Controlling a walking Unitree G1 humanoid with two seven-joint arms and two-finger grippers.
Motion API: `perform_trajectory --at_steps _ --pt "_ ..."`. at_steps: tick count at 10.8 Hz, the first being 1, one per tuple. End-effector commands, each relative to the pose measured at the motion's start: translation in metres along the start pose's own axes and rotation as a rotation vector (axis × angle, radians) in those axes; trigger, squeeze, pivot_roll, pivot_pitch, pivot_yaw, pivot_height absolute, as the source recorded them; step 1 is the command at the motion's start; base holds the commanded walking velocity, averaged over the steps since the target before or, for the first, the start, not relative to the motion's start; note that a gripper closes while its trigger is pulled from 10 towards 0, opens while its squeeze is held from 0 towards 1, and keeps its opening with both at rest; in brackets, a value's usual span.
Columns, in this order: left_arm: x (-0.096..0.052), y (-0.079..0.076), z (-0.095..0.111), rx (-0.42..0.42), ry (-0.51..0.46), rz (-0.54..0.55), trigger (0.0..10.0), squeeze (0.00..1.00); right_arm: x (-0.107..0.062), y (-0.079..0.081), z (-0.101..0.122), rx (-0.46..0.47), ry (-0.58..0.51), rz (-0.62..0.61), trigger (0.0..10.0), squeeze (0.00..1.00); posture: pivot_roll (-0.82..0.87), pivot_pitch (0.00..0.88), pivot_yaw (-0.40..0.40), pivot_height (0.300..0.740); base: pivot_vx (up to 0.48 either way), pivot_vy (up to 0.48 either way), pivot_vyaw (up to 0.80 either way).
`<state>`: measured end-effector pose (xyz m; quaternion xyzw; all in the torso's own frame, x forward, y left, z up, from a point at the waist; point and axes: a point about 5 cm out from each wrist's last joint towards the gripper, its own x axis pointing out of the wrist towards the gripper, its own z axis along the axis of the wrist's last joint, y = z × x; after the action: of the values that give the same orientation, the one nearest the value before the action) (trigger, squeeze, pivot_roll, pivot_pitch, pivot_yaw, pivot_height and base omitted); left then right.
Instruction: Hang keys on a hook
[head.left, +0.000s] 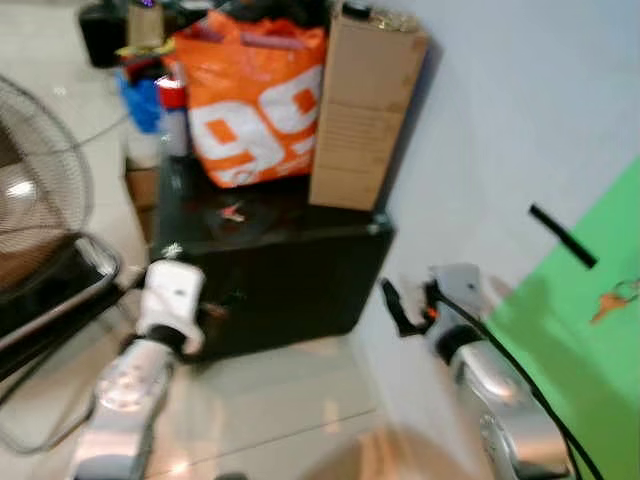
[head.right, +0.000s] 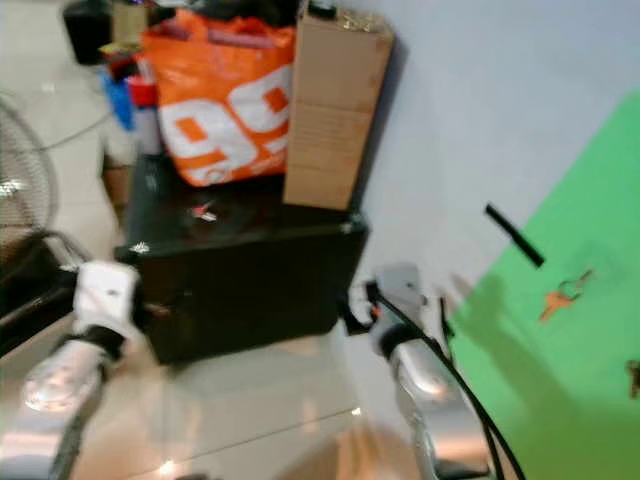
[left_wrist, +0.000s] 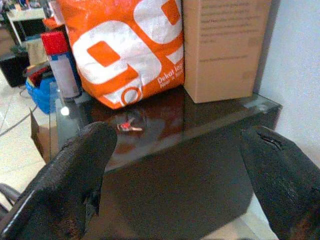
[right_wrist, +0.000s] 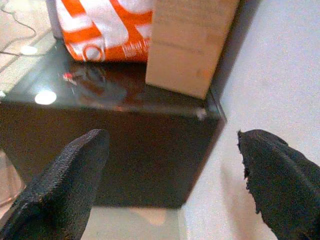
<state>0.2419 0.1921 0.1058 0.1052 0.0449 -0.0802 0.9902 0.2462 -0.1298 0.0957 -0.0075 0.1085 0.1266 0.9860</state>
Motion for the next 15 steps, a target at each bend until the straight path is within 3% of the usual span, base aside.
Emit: perform_trajectory --at_steps 1,4,9,15 --pt "0.0001 -0.0077 0.0030 -0.014 -0.011 -0.017 10.0 0.00 -0.0021 -0.0094 -0.0018 -0.009 0.013 -0.019 10.0 1.00 0.03 0.000 -0.125 0.740 0.319 0.000 0.80" --pt "-0.0009 -0.0079 0.0026 -0.017 -0.009 -0.010 10.0 0.00 -0.0005 -0.0106 -0.0009 -0.019 0.011 -0.018 10.0 1.00 0.04 0.000 -0.134 0.740 0.321 0.000 0.57" --pt "0.0000 -0.0096 0.0033 0.012 -0.011 -0.033 10.0 0.00 0.0003 -0.0129 -0.0036 -0.009 0.036 -0.016 10.0 1.00 0.03 0.000 -0.137 0.740 0.325 0.000 0.00" --pt "0.0081 -0.0123 0.0055 0.026 -0.016 -0.106 10.0 0.00 -0.0075 -0.0148 -0.0071 -0.004 0.044 -0.053 10.0 1.00 -0.02 0.000 -0.042 0.740 0.326 0.000 0.00"
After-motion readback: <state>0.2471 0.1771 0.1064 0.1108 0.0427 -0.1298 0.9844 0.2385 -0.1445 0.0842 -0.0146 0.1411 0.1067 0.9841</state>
